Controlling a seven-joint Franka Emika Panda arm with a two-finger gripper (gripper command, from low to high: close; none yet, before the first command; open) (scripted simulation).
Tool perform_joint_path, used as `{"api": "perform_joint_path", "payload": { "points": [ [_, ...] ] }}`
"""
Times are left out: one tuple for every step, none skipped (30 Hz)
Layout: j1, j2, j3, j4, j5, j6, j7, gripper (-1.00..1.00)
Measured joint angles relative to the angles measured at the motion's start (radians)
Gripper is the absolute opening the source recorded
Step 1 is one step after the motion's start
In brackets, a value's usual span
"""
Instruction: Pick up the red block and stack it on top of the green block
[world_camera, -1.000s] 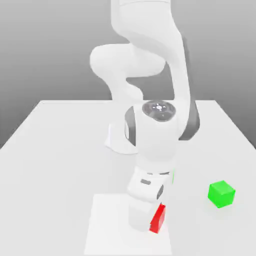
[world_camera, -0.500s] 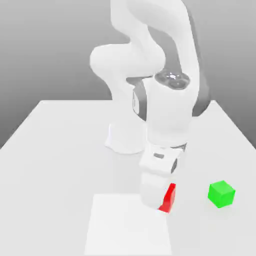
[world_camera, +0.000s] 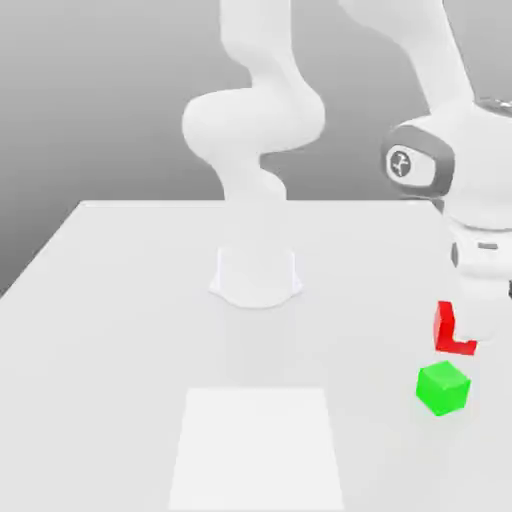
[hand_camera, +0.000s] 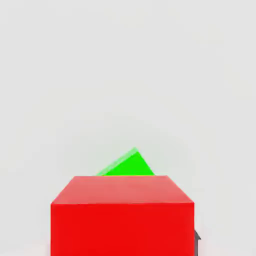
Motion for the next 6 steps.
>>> {"api": "perform_joint_path", "payload": {
  "points": [
    [0.002, 0.029, -0.007, 0.001, -0.019, 0.027, 0.014, -1.00],
    [0.009, 0.059, -0.017, 0.002, -0.038, 0.054, 0.028, -1.00],
    [0.016, 0.088, -0.027, 0.003, -0.056, 0.081, 0.041, 1.00],
    [0.016, 0.088, -0.027, 0.003, -0.056, 0.081, 0.041, 1.00],
    [0.016, 0.088, -0.027, 0.003, -0.056, 0.081, 0.041, 1.00],
    [0.016, 0.088, -0.027, 0.003, -0.056, 0.081, 0.041, 1.00]
  ]
}}
